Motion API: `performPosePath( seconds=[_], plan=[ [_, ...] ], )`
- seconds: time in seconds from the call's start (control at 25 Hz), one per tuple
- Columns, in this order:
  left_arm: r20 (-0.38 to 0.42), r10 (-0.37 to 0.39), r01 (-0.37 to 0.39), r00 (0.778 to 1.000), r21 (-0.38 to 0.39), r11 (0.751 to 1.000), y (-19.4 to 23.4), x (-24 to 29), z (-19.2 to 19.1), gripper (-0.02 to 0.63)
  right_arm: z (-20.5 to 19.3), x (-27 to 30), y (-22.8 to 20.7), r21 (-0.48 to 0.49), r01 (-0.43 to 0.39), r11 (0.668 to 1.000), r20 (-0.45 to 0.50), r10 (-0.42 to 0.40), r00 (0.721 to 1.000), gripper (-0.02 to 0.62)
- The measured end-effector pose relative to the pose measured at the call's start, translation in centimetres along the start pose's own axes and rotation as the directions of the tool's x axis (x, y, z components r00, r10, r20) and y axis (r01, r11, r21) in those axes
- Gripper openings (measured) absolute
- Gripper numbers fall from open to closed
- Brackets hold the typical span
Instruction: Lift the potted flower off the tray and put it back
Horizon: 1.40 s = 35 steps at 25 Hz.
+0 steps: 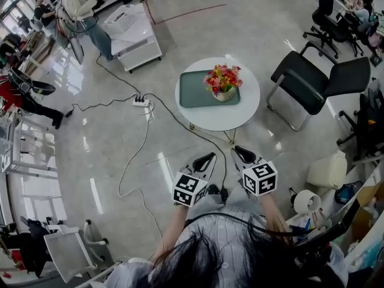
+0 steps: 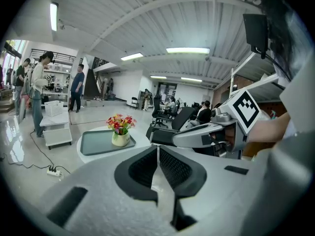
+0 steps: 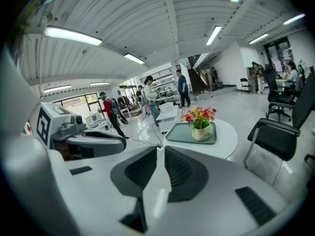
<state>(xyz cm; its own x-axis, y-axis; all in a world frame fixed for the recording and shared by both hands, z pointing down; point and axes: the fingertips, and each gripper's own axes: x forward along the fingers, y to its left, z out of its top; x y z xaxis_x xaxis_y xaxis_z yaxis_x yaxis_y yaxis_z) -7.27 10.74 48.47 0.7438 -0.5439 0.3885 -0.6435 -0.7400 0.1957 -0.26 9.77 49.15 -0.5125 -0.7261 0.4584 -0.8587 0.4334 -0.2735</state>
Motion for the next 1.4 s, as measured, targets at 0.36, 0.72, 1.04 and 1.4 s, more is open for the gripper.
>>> performPosePath(
  seconds=[0.36,0.72,1.04,1.4],
  plan=[
    [-0.014,-0.014,0.014,1.000,-0.023,1.000,0.3,1.9,-0.5,0.025,-0.4,0.3,-1.8,0.011,0.013,1.000,-0.018,-0.013,1.000,0.066],
    [-0.041,-0.004,0.003,0.999,-0.028,1.000,2.7,5.8,1.2,0.026,2.6,4.1,-5.9,0.009,-0.021,1.000,-0.027,0.022,0.999,0.066],
    [-0.048,0.031,-0.034,0.998,-0.052,0.998,5.3,10.8,3.6,0.026,5.6,7.1,-10.6,-0.004,-0.058,0.998,-0.046,0.058,0.997,0.066],
    [-0.076,0.071,-0.076,0.995,-0.076,0.994,6.7,15.2,4.8,0.026,7.0,9.2,-15.2,-0.005,-0.095,0.995,-0.076,0.095,0.993,0.066]
  ],
)
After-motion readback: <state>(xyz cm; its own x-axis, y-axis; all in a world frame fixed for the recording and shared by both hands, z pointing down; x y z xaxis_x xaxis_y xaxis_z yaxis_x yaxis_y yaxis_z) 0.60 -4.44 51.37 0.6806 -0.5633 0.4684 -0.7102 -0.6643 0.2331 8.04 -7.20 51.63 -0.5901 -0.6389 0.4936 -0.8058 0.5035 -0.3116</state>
